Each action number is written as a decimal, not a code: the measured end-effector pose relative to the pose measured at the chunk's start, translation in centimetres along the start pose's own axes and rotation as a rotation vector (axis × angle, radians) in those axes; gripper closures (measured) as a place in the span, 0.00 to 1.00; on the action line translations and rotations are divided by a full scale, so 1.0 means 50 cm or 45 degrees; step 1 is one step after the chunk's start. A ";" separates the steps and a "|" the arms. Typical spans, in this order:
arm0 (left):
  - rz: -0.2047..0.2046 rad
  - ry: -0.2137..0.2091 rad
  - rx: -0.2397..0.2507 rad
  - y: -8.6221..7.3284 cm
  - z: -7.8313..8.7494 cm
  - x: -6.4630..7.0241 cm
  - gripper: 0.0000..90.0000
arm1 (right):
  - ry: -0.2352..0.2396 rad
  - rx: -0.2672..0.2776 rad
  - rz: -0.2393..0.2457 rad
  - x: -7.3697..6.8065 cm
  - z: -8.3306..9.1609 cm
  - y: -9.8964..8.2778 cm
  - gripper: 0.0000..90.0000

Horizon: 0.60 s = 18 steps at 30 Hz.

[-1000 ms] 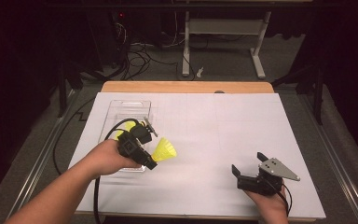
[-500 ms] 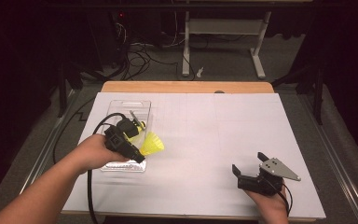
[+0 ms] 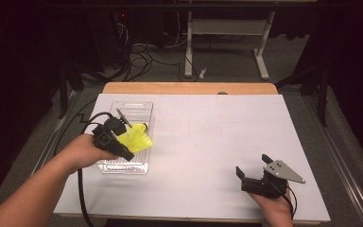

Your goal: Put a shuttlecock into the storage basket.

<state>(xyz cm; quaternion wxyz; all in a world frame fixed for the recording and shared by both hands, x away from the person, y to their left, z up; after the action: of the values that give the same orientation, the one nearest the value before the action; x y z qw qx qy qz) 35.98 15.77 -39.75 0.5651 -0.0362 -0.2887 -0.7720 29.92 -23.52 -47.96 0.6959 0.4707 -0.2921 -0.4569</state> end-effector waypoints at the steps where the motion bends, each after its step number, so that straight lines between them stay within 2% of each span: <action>1: -0.006 0.008 -0.002 -0.001 0.000 -0.007 0.71 | 0.000 0.000 0.000 0.000 0.000 0.000 0.00; 2: 0.014 0.013 0.010 0.000 0.000 -0.012 0.71 | 0.002 -0.001 0.002 0.000 0.000 0.000 0.00; 9: 0.046 0.050 -0.001 -0.003 0.009 -0.050 0.71 | 0.000 -0.005 0.000 0.001 0.000 -0.001 0.00; 13: 0.078 0.069 0.016 -0.004 0.013 -0.067 0.71 | 0.002 -0.007 0.001 0.000 0.000 -0.002 0.00; 18: 0.084 0.084 0.012 -0.010 0.020 -0.086 0.71 | 0.001 -0.004 0.003 0.001 0.001 -0.001 0.00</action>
<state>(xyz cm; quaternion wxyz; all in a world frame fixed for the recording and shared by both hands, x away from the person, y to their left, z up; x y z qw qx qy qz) 36.80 20.01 -40.74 0.5998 -0.0178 -0.2722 -0.7523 29.88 -23.57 -48.00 0.6973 0.4693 -0.2918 -0.4565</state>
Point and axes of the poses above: each handheld gripper's, and its own axes: z roughly backward along the jaws, y roughly out of its top, x roughly to its right, the point moved 4 cm from there along -z, roughly forward along the jaws, and after that the axes turned 2 degrees about -z, right-handed, at the moved point
